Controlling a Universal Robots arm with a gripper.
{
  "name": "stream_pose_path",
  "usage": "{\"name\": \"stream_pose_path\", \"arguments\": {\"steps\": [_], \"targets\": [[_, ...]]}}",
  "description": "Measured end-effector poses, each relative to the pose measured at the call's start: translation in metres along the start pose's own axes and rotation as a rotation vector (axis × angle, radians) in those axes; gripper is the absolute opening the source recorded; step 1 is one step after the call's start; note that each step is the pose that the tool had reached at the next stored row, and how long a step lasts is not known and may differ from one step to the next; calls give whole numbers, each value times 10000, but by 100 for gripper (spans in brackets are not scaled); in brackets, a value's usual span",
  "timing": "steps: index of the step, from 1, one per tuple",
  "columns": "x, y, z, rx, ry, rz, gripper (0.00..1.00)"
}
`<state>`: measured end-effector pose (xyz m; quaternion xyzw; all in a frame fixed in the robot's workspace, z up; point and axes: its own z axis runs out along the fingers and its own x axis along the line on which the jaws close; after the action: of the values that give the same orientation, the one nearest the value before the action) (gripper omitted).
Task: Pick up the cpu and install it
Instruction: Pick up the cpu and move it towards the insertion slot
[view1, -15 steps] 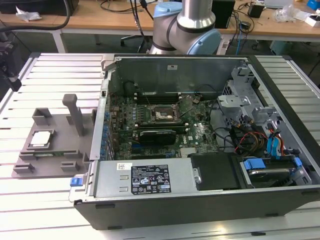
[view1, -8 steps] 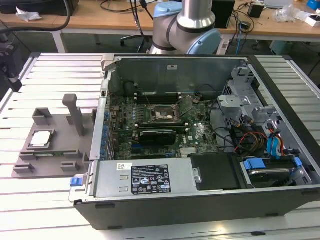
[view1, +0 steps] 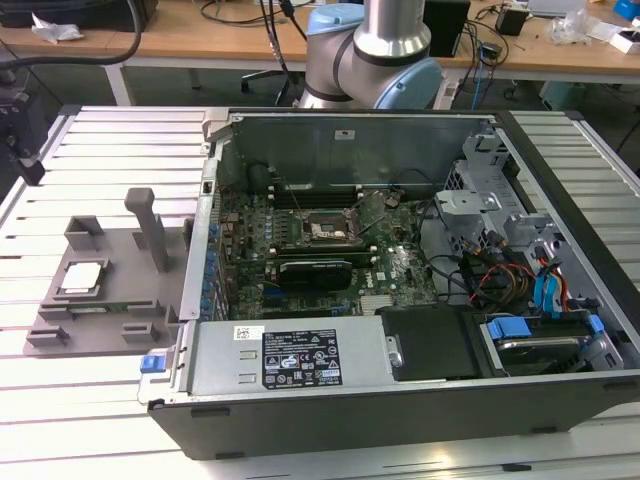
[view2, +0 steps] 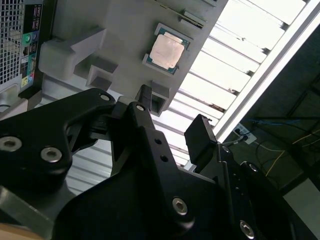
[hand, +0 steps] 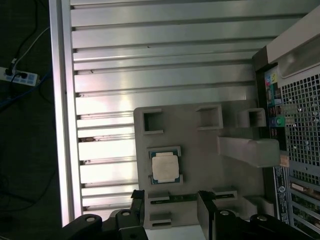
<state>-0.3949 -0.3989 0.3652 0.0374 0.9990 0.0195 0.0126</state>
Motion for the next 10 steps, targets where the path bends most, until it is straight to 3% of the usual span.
{"name": "stream_pose_path", "arguments": {"steps": [10], "targets": [[1, -1, 20, -1, -1, 1, 54]]}}
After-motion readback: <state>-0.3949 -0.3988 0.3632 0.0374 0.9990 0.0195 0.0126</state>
